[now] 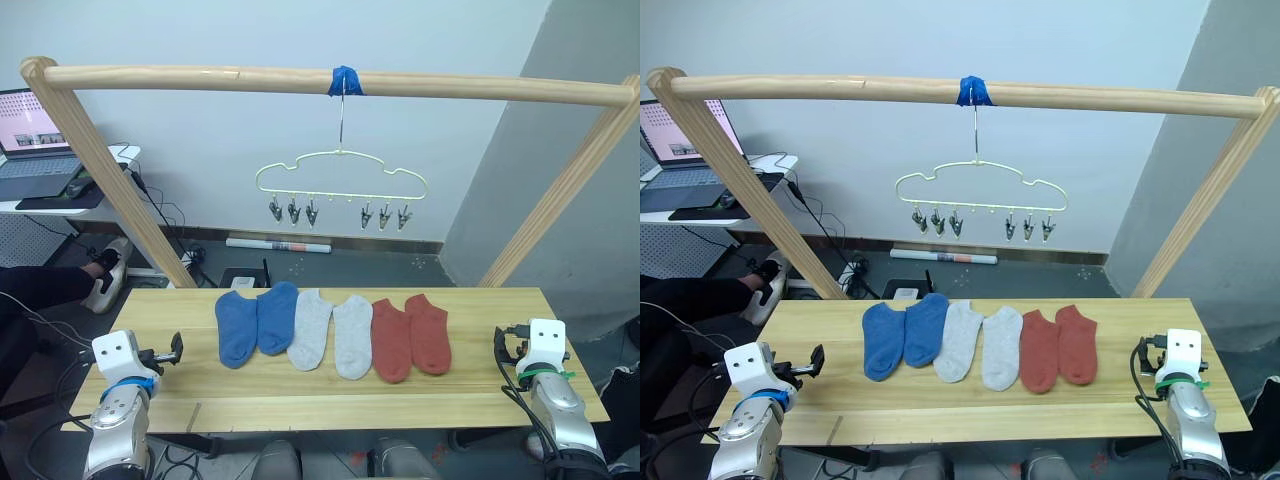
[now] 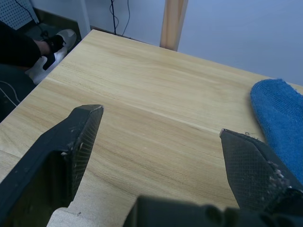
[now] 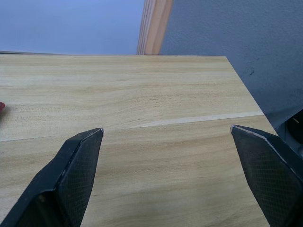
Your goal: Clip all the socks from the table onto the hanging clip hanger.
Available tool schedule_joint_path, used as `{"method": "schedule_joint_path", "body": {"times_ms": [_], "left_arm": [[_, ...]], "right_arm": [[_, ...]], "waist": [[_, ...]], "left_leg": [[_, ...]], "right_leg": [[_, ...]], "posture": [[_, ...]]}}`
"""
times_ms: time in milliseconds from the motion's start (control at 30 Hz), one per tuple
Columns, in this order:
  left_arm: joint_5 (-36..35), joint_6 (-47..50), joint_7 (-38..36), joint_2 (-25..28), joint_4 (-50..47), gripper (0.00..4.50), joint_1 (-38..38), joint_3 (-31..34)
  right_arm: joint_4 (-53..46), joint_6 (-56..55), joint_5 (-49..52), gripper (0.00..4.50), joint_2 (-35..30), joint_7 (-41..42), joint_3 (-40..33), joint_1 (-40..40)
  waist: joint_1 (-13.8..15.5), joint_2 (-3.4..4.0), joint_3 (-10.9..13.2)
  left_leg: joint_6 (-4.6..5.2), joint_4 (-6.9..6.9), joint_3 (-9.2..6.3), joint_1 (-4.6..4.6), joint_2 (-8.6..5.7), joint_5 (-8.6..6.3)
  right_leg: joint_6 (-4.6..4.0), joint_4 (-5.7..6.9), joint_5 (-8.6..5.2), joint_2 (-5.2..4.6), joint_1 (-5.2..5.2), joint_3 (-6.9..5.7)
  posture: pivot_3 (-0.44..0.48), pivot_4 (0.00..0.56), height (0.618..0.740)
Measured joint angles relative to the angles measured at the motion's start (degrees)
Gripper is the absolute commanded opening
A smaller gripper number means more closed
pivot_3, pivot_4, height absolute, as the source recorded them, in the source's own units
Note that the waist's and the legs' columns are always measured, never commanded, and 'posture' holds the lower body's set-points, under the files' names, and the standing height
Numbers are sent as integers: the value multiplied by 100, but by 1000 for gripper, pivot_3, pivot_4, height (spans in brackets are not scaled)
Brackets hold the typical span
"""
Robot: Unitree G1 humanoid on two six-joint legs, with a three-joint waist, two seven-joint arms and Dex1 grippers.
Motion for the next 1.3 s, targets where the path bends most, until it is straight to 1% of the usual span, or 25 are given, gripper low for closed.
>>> {"method": "schedule_joint_path", "body": {"times_ms": [67,167,433,567,633,700,800,967,1100,1167,1300], "left_arm": [[0,6,-3,1,-7,4466,9,0],[6,17,-14,12,-117,4466,194,0],[-75,118,-146,119,-375,4466,264,26],[-204,165,-356,119,-621,4466,335,26],[-336,269,-537,119,-862,4466,392,25],[-513,443,-734,122,-1284,4466,481,25],[-657,655,-1050,256,-1934,4466,595,-8],[-996,1158,-1474,457,-3031,4466,476,-111],[-1075,1487,-1608,514,-3488,4466,64,-376],[-1075,1638,-1597,489,-3668,4466,-350,-600],[-1076,1829,-1481,323,-3886,4466,-1025,-881]], "right_arm": [[0,4,0,4500,0,0,0,-3],[0,10,0,4500,-3,-1,-9,-13],[-16,13,-3,4500,-4,5,-9,6],[-225,28,-6,4500,-4,10,2,80],[-497,78,-5,4500,-8,70,21,177],[-1008,200,-1,4500,-71,294,142,373],[-1773,425,80,4500,-270,859,390,545],[-3018,1171,825,4500,-589,2084,782,433],[-3845,1959,1466,4500,-678,2791,1213,-30],[-4198,2294,1705,4500,-656,3107,1585,-521],[-4479,2462,1790,4500,-412,3276,2073,-1254]], "waist": [[2,0,1],[-8,-1,5],[10,2,12],[8,6,15],[6,9,19],[2,14,37],[-2,24,67],[-7,35,103],[-8,25,143],[-8,12,180],[-3,7,183]], "left_leg": [[0,0,0,0,0,0],[0,0,1,0,1,-1],[0,0,1,1,0,0],[0,0,0,0,2,0],[0,-1,-1,0,2,0],[0,-1,-1,-2,2,0],[0,-1,0,-1,3,0],[0,0,-1,0,3,1],[0,1,-6,-3,2,1],[0,2,-11,-6,2,1],[0,2,-17,-20,2,0]], "right_leg": [[0,0,0,0,0,0],[0,-1,0,0,0,1],[-1,-2,-1,-1,1,3],[-1,-1,-1,0,0,1],[-1,-1,-1,0,-1,1],[-1,-1,-2,0,-1,2],[-7,-1,-5,0,-1,3],[-11,-1,-7,0,1,1],[-6,-1,-4,1,0,-4],[0,0,0,3,-2,-8],[9,-27,6,3,1,-16]], "posture": [[95,89,740],[96,91,740],[84,100,740],[75,104,740],[67,110,740],[59,113,740],[50,116,740],[38,120,740],[36,119,740],[36,117,740],[41,125,740]]}}
